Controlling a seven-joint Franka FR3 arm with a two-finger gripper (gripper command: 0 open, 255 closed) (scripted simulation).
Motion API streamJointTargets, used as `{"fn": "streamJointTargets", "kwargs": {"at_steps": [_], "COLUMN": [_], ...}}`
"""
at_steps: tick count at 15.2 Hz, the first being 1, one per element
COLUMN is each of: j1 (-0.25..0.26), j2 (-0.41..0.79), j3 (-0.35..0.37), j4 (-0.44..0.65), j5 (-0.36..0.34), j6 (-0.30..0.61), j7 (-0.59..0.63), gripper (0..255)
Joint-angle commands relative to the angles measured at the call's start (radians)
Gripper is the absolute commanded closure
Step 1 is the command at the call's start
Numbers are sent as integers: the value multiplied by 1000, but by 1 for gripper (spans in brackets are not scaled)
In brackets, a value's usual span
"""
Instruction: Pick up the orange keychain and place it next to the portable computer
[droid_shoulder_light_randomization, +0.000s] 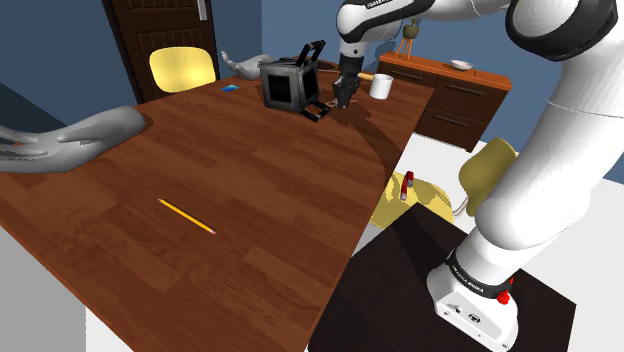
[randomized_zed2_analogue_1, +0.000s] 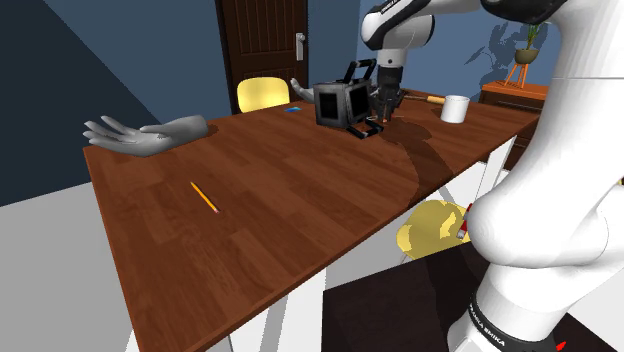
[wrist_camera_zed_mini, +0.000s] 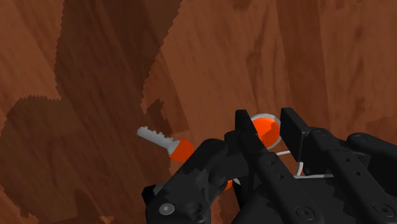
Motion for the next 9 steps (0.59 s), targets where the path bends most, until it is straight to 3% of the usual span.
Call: {"fn": "streamJointTargets", "kwargs": {"at_steps": [1,9], "j1": [0,0], "j2": [8,42], "j3": [0,-1], "j4": [-17,-83], "j5": [-1,-4], "j6": [26,125], "j7": [0,3], "gripper": [255,255]}}
